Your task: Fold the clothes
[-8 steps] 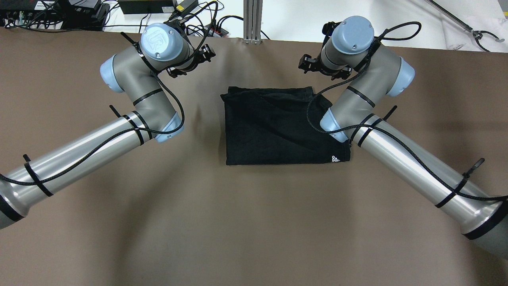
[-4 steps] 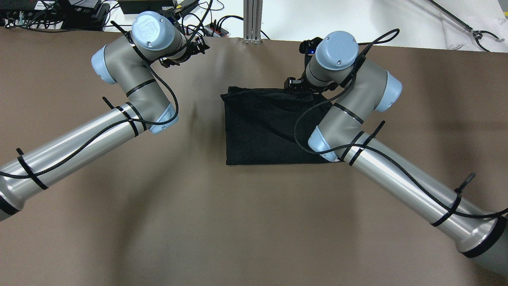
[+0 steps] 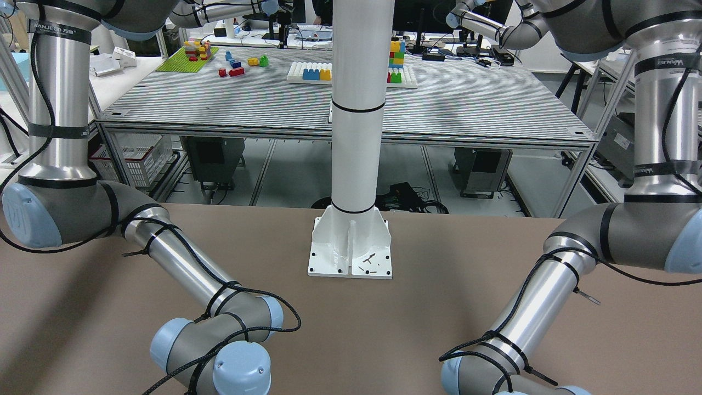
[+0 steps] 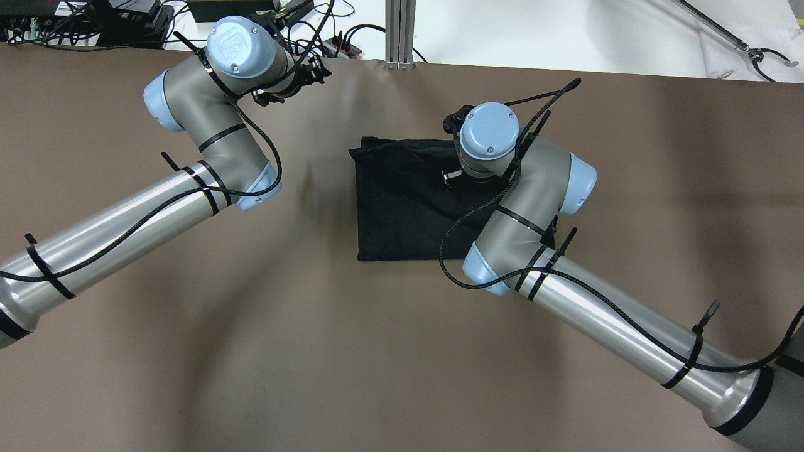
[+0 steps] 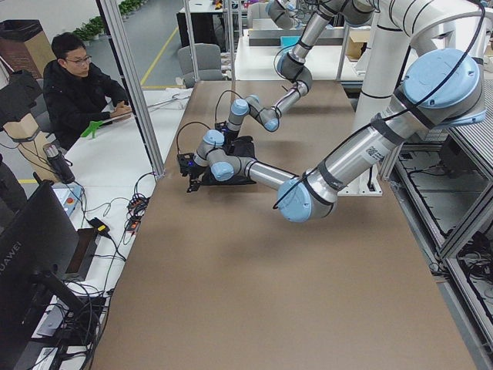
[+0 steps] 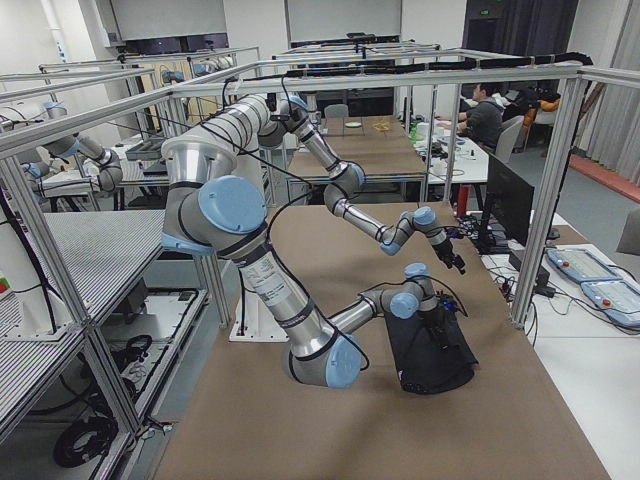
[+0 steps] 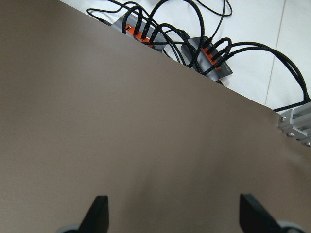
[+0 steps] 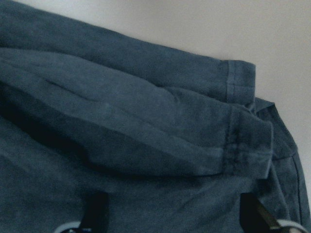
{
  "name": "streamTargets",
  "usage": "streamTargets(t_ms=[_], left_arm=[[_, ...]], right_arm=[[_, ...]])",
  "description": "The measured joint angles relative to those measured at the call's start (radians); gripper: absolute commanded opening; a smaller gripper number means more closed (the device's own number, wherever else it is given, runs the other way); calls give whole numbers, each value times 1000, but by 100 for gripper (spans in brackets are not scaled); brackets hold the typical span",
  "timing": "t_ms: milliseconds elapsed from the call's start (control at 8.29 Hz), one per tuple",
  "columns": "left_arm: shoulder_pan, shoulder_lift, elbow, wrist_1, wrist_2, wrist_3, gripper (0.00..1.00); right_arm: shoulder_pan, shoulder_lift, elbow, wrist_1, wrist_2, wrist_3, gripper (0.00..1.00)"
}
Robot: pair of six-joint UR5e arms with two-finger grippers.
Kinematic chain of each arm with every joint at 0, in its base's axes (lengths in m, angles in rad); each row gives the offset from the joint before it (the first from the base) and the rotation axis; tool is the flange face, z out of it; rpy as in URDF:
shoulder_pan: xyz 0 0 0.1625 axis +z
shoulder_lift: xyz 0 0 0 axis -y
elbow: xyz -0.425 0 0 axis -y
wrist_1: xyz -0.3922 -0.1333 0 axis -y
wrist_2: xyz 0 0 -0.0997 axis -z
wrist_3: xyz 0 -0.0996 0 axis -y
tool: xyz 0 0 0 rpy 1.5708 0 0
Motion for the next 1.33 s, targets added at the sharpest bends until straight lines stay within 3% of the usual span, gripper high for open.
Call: streamTargets(t_ms=[482,965,1085,1327], left_arm=[[-4,-1,0,-2,0,-5,95],[-10,0,0,-4,7,-2,95],[-10,0,0,-5,8,-5,95],[-12,1,-1,-5,11,2,95]], right_arm=[[14,60,-96,10,-97,65,95],[59,94,-267,186,-340,634,95],[81,99,-284,199,-367,712,95],[119,96,-290,212,-318,699,95]])
